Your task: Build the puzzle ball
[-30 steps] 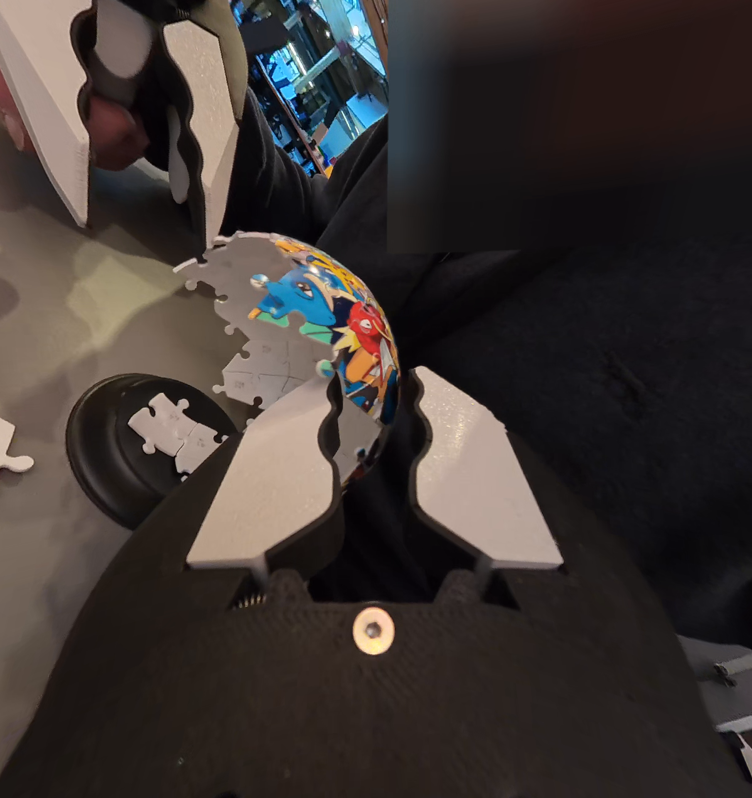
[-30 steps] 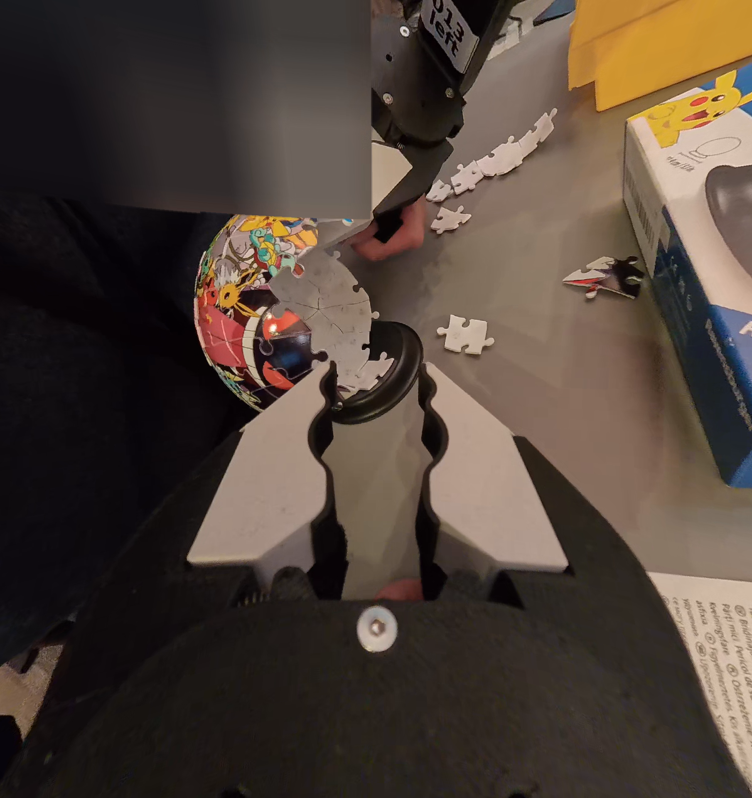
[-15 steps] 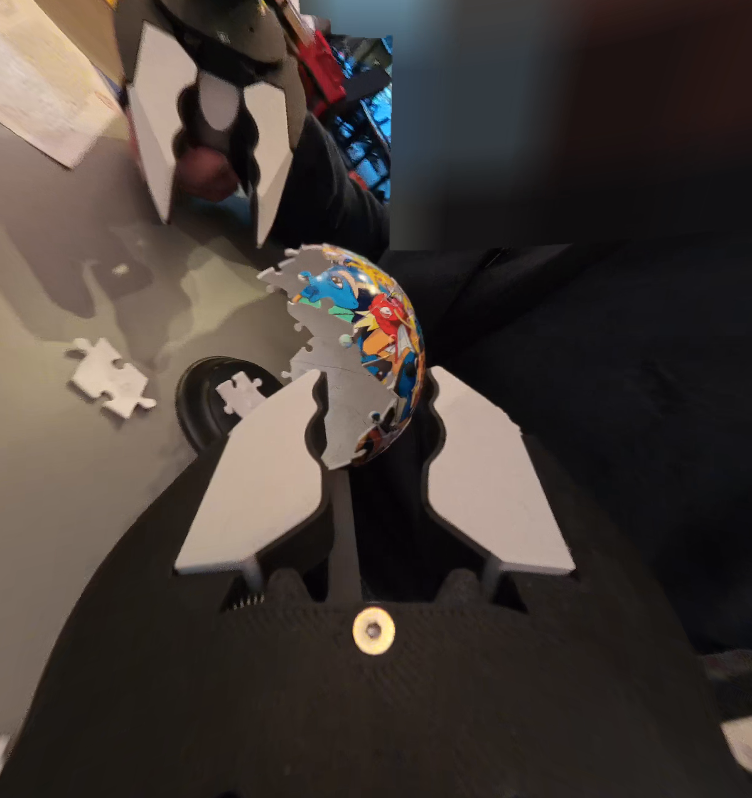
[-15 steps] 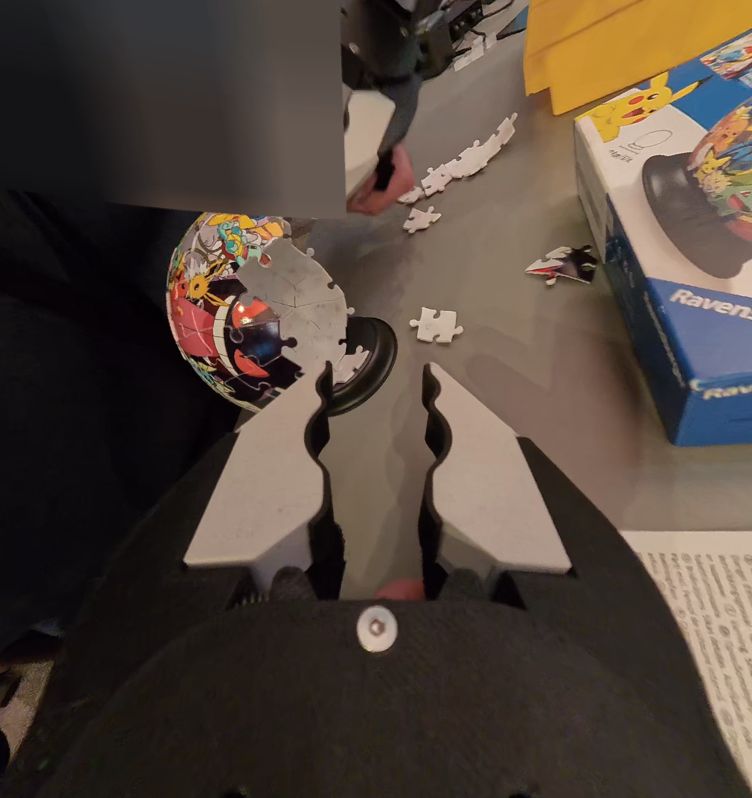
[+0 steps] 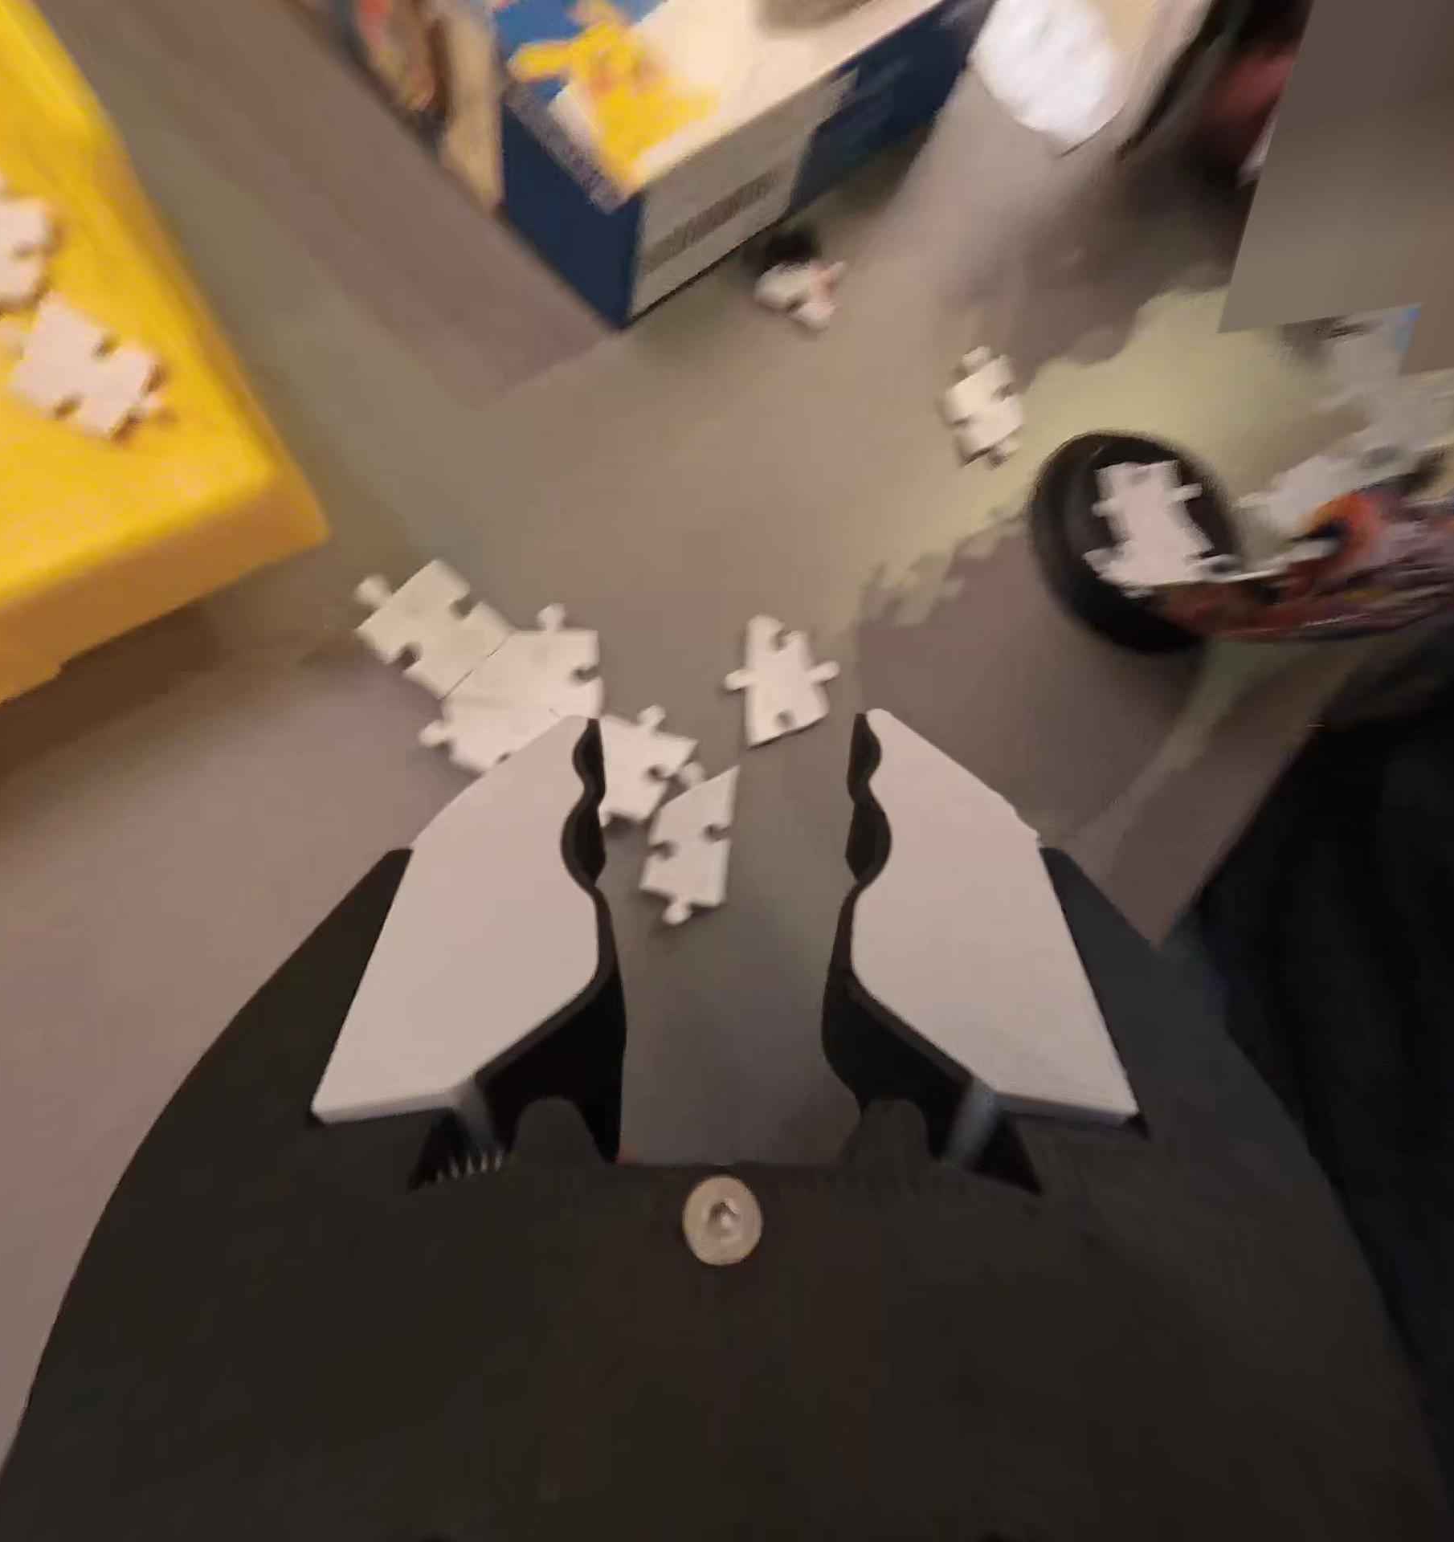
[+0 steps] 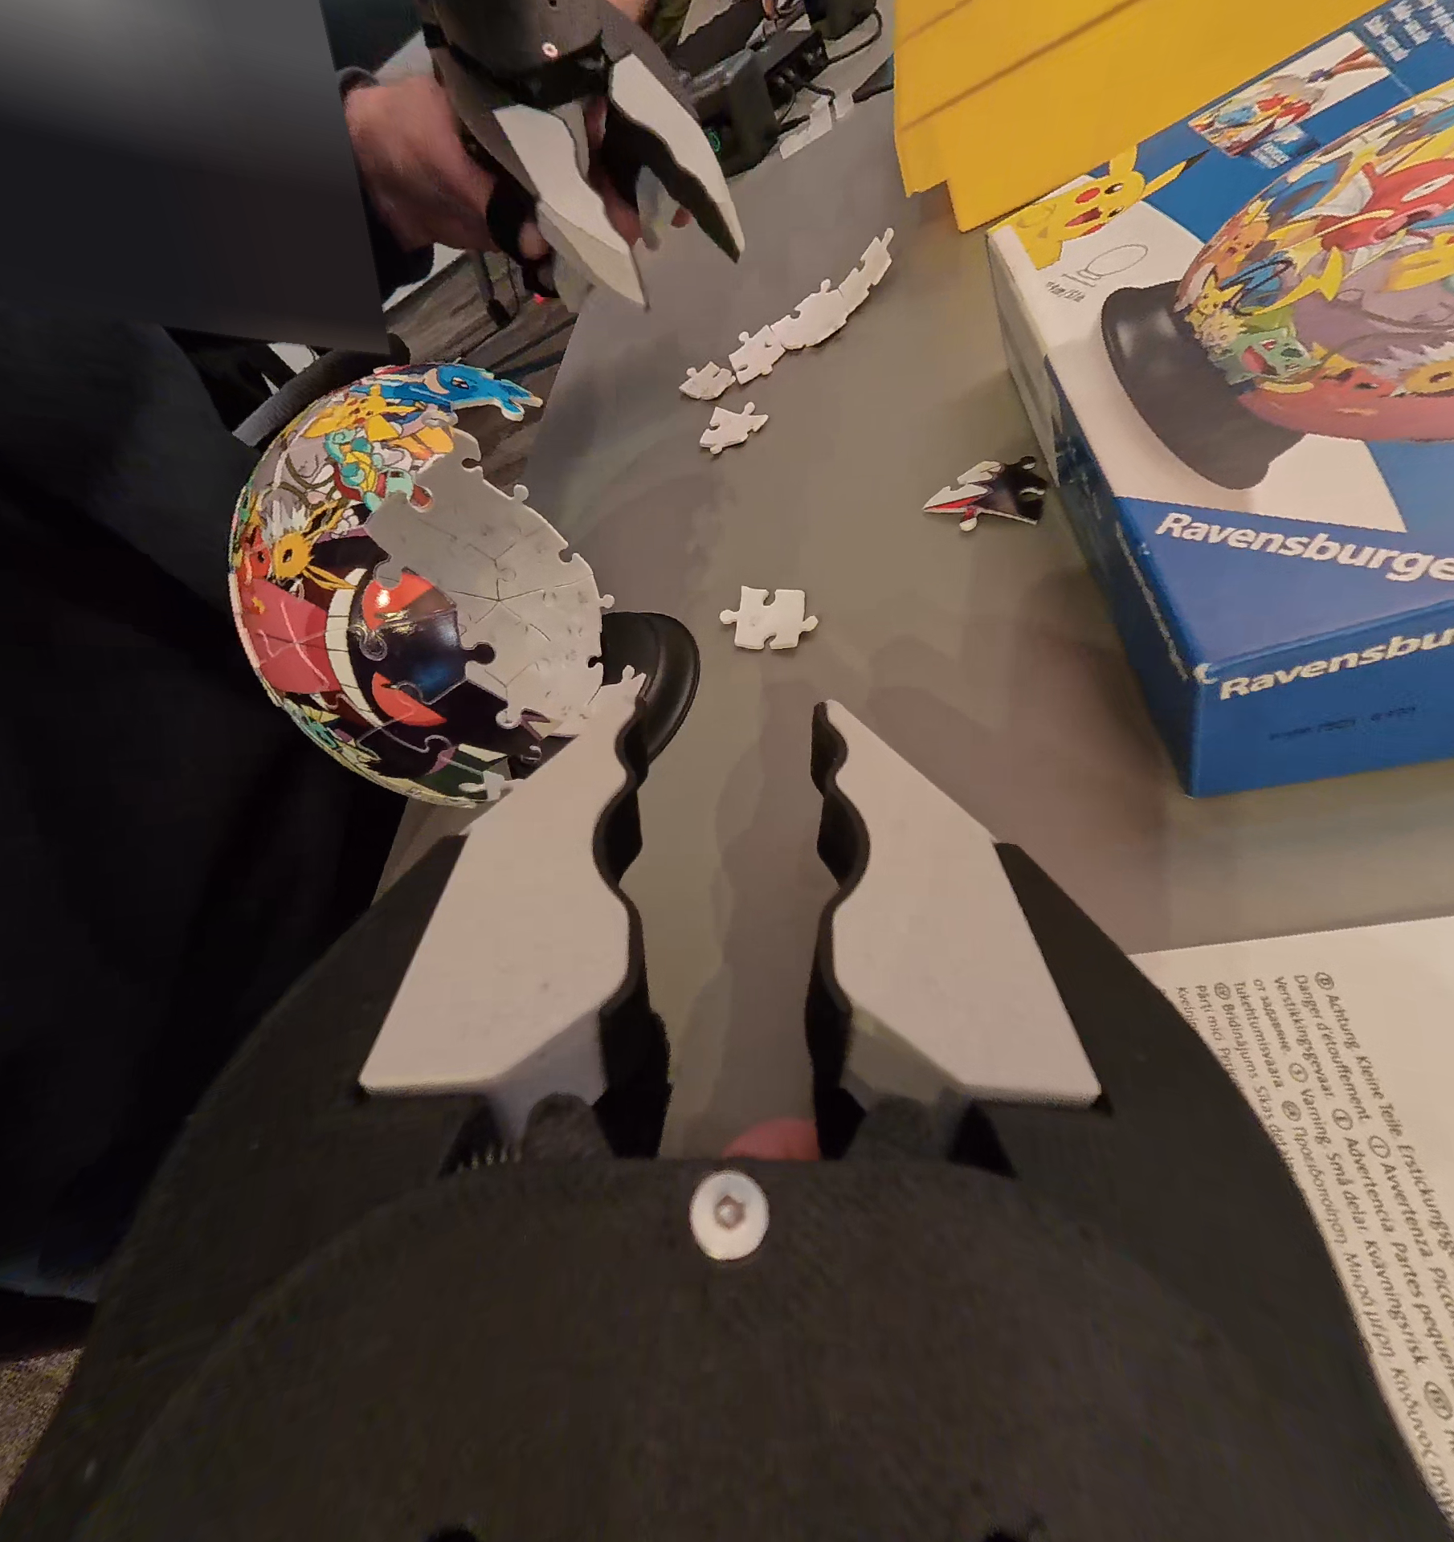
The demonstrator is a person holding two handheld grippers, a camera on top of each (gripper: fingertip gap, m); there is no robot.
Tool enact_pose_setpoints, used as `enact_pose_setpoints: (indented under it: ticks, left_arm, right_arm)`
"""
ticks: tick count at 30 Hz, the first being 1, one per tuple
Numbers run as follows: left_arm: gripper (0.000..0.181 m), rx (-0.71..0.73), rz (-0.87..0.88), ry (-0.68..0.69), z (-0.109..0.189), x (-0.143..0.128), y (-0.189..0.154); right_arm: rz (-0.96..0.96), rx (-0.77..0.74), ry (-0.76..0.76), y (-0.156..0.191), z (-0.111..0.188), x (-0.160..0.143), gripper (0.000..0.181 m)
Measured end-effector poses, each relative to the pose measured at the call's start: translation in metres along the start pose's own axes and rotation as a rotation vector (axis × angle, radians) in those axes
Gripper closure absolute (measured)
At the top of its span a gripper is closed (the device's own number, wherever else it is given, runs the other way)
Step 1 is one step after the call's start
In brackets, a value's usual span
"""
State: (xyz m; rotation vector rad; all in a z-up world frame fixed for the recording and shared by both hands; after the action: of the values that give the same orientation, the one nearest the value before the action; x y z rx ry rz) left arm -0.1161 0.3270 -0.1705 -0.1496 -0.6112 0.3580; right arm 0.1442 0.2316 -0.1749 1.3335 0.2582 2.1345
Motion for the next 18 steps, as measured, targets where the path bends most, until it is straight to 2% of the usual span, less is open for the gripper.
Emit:
enact_pose_setpoints:
  ticks: [5,8,13,18]
  left_arm:
    - [0.123,0.099,0.048,0.067,-0.013,-0.014,0.037]
    - [0.130,0.085,0.085,0.013,-0.017,-0.004,0.049]
    - [0.133,0.081,0.067,0.054,-0.033,-0.004,0.063]
    - [0.146,-0.010,0.092,0.019,-0.038,0.004,0.062]
  right_arm:
    - [-0.028,0.001,-0.014,-0.003,0.002,0.001,0.144]
    - [-0.030,-0.003,-0.014,-0.004,0.002,0.001,0.144]
    - [-0.036,0.001,-0.013,-0.004,0.001,0.001,0.144]
    - [-0.046,0.013,-0.015,-0.004,0.002,0.001,0.144]
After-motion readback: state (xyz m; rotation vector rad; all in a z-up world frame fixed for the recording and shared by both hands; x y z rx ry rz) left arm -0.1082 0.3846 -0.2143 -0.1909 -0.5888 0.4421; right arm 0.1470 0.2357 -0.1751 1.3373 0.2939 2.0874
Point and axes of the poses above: each gripper's, where its closed fingertips meet, z back along the fingers, x out of its top, y = z × x across the jaws, the point moved 2 cm from there along z, back along the fingers, and after that the axes turned 9 degrees about y, right-handed, at the moved point
